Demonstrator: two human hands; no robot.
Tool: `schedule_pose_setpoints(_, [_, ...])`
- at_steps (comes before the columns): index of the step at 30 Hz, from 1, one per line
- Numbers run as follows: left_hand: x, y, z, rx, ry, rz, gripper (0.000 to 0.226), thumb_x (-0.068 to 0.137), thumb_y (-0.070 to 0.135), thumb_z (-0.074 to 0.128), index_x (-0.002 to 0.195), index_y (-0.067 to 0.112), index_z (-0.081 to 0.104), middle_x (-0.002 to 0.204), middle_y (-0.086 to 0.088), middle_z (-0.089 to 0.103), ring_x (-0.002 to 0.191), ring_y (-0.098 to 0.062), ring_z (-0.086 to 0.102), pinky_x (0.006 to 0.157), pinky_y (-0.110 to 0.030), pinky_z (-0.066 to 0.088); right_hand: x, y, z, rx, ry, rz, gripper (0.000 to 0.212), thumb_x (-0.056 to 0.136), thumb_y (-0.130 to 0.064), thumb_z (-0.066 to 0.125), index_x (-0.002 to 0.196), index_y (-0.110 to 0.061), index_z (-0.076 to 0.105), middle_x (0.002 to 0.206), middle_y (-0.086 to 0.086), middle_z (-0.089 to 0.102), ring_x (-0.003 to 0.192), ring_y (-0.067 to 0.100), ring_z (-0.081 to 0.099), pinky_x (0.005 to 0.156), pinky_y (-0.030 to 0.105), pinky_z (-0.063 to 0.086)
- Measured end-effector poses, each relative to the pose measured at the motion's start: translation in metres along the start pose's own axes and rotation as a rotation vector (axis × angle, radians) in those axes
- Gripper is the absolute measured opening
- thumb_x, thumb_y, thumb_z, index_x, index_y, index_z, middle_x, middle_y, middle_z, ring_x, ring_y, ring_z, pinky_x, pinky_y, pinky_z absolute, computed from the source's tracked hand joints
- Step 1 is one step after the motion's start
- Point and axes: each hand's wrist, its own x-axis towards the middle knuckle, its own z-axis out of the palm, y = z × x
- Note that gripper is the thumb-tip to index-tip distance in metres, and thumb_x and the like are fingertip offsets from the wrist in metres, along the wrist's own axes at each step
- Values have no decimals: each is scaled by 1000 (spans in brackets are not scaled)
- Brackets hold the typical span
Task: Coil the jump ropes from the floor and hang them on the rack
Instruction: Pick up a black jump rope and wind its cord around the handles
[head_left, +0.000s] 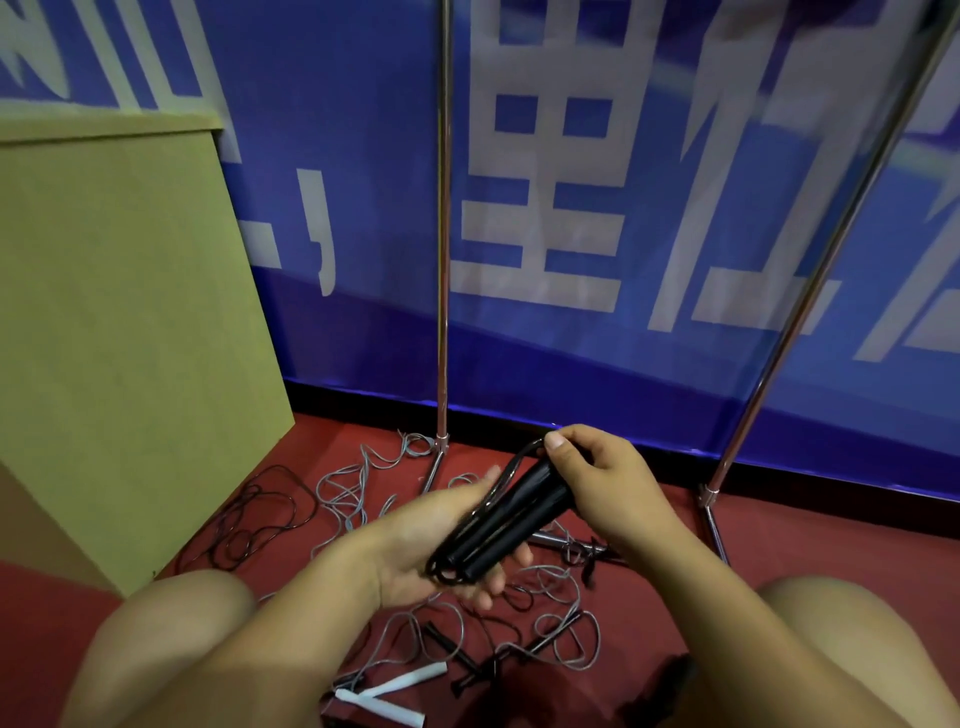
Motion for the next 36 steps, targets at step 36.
schedule_pose_setpoints(36, [-14, -10, 0, -54, -8, -9, 54, 87, 59, 50, 122, 18, 50, 69, -3, 52, 40, -6, 36, 31, -13, 21, 4, 4, -15, 111, 104, 162, 34, 88, -41, 70, 85, -7, 67, 79, 22, 64, 66, 15, 53, 65, 31, 44])
